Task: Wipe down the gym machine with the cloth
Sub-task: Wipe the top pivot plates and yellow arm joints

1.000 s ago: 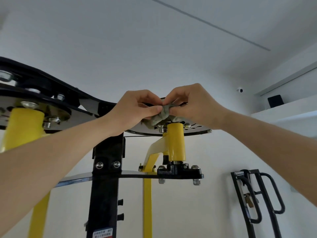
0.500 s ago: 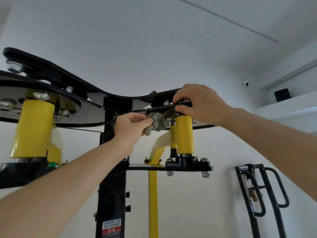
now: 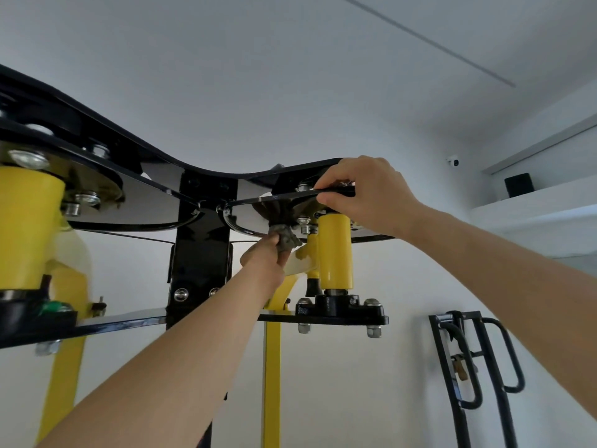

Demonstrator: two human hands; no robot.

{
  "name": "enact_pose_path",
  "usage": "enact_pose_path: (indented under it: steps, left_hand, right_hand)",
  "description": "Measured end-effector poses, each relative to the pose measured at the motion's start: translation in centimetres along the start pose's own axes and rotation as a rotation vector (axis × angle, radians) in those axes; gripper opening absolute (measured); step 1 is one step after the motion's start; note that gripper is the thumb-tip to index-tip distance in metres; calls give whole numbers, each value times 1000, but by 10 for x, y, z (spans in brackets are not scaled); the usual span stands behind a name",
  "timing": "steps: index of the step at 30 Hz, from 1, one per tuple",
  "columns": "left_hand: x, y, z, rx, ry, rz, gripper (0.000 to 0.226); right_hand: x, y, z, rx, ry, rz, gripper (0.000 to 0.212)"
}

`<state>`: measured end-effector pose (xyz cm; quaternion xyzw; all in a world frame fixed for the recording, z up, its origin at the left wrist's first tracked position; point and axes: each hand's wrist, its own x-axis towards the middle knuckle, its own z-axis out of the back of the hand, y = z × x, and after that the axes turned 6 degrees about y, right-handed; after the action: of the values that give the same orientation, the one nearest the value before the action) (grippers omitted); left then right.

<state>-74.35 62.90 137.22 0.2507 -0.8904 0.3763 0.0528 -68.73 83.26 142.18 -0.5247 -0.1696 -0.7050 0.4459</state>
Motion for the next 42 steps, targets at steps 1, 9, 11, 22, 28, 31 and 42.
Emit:
enact_pose_path:
  steps: [1,9,11,22,28,31,42]
  left_hand:
    - [4,2,0,8,18,8,14]
    - [-33,-12,9,-27,239,-12,27]
    - [-48,-17,9,8,275,-62,25]
    - [-104,-30,8,286,390,-282,25]
    - [-82,5,-2,554,271,-416,19]
    - [-63,17,2,608,208,-446,24]
    - [-45,22,18,595,129,-257,25]
  right_hand:
    - [0,0,0,1,-3,-3,13]
    - [-6,2,-3,-27,-56,-21,13]
    - [-7,3,-4,-30,-70,-32,13]
    - [-34,16,-8,-52,-54,-64,38]
    - [-48,3,13,-290,-49,-99,35]
    - [-60,2,16,-291,-19,-115,42]
    - [-68,2,-8,-246,-112,-152,63]
